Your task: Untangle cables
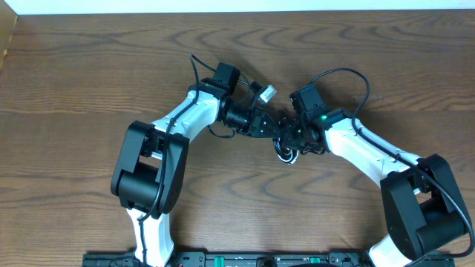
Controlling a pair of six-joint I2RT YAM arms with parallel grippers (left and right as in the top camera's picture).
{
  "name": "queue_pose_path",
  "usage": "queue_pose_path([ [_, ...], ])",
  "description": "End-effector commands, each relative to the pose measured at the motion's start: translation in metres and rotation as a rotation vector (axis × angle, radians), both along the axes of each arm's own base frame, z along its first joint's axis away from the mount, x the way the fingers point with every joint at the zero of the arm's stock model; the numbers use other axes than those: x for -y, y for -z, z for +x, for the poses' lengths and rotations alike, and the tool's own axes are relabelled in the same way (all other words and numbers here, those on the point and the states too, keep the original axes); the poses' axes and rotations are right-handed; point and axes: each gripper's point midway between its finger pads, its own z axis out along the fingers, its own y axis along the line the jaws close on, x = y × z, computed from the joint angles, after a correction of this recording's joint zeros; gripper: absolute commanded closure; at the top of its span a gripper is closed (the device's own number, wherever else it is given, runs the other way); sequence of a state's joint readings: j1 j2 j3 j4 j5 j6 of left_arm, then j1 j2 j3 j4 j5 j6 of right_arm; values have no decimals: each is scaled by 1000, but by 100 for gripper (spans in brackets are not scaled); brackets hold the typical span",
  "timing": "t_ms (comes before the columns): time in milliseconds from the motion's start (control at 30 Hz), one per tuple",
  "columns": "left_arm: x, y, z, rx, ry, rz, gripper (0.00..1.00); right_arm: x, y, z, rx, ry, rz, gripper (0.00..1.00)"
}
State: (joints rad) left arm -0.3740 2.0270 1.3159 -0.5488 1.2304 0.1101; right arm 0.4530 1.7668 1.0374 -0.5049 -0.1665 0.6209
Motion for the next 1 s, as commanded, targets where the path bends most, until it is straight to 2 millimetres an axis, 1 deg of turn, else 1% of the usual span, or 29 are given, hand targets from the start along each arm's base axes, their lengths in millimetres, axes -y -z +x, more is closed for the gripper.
queue_pose_path([
  [0,2,-7,-6,0,28,-59,92,0,3,3,9,6,-5,68],
  [67,1,0,-4,14,19,-20,92,0,1,8,25,10,4,56],
  [133,-2,9,-1,32,8,31,93,-6,-4,12,46,-51,55,46],
  [200,-4,14,1,42,1,63,92,-15,-13,13,56,-139,141,41],
  [267,-4,14,1,43,1,63,92,-18,-21,12,57,-204,225,36],
  [333,-4,14,1,44,2,63,93,-15,-25,12,58,-238,271,34],
  [400,-4,14,1,69,14,56,92,-5,-26,14,60,-246,287,32],
  [500,-5,16,2,121,33,57,92,13,-25,21,56,-196,291,29],
  [533,-7,20,3,130,28,83,92,17,-26,23,56,-182,296,28],
  [567,-13,33,8,158,14,162,92,25,-26,27,46,-137,303,28],
  [600,-17,39,12,173,5,209,93,28,-26,28,39,-113,306,29],
  [667,-27,52,18,188,-21,306,92,30,-26,29,33,-93,309,30],
  [800,-33,59,22,206,-33,360,92,25,-26,28,35,-107,309,30],
  [833,-33,60,22,207,-33,364,91,24,-26,27,35,-110,309,30],
  [867,-33,60,22,208,-33,365,85,24,-26,27,35,-112,309,30],
  [900,-34,60,22,209,-34,368,75,24,-26,27,35,-112,309,30],
  [933,-35,62,23,214,-37,382,71,24,-26,27,35,-112,309,30],
  [967,-37,64,25,221,-41,398,60,24,-26,27,35,-111,308,30],
])
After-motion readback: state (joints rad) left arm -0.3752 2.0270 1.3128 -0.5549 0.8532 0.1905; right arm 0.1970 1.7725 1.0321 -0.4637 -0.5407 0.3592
